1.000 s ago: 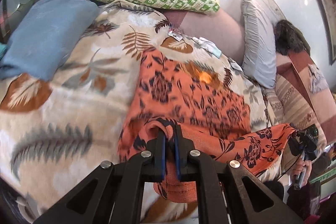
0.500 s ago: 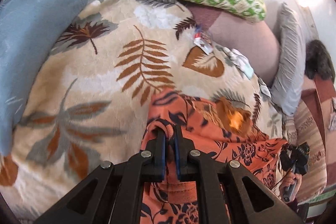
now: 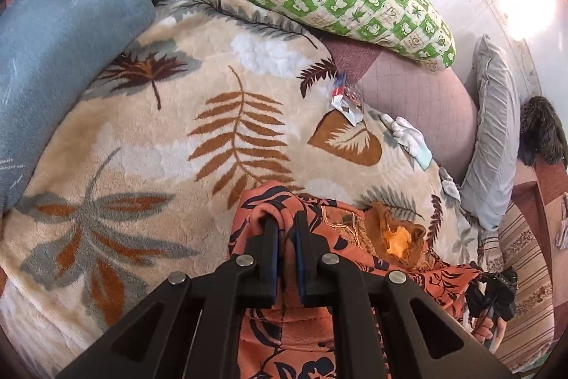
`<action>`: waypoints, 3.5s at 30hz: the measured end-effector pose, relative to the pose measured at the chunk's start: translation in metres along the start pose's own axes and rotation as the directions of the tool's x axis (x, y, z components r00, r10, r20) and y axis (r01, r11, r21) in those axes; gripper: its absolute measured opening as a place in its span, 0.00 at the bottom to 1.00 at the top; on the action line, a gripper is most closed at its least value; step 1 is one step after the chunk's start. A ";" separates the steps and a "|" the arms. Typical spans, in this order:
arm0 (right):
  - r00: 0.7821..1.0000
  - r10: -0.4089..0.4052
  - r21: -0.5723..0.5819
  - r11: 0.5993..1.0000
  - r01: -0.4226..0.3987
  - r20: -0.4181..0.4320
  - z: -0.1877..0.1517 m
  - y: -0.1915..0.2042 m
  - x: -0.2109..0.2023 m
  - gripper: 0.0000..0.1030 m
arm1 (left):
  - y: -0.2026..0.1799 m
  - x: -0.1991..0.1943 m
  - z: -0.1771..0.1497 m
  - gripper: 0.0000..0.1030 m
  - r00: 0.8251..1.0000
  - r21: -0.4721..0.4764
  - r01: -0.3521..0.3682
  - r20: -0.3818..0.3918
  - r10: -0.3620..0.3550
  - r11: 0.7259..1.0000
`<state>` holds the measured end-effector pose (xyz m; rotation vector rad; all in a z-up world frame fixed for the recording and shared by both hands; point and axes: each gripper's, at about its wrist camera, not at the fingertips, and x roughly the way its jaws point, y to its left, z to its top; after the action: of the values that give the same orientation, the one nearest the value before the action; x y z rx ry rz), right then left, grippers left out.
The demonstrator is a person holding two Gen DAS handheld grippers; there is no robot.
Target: Fold small clothes
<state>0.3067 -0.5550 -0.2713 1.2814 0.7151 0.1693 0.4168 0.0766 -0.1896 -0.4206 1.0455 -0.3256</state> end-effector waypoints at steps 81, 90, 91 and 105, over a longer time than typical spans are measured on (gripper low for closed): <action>0.962 -0.271 -0.386 0.892 0.237 -0.035 -0.115 0.147 0.135 0.62 | 0.016 -0.029 -0.115 0.75 0.909 -0.132 -0.324 0.231 0.347 0.937; 0.926 -0.367 -0.243 0.894 0.377 0.088 -0.012 0.094 0.002 0.62 | -0.021 -0.043 -0.127 0.75 0.871 -0.020 -0.340 0.370 0.323 0.940; 0.921 -0.380 -0.242 0.889 0.388 0.082 -0.008 0.093 0.004 0.62 | -0.025 -0.042 -0.127 0.75 0.868 -0.003 -0.343 0.382 0.318 0.939; 0.652 -0.746 -0.431 0.549 0.716 0.134 -0.004 0.100 0.078 0.39 | -0.047 -0.026 -0.132 0.75 0.862 0.090 -0.386 0.388 0.325 0.918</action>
<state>0.3913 -0.4824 -0.2106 0.4405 1.1470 -0.3121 0.2854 0.0237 -0.2051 -0.1210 0.7016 0.0050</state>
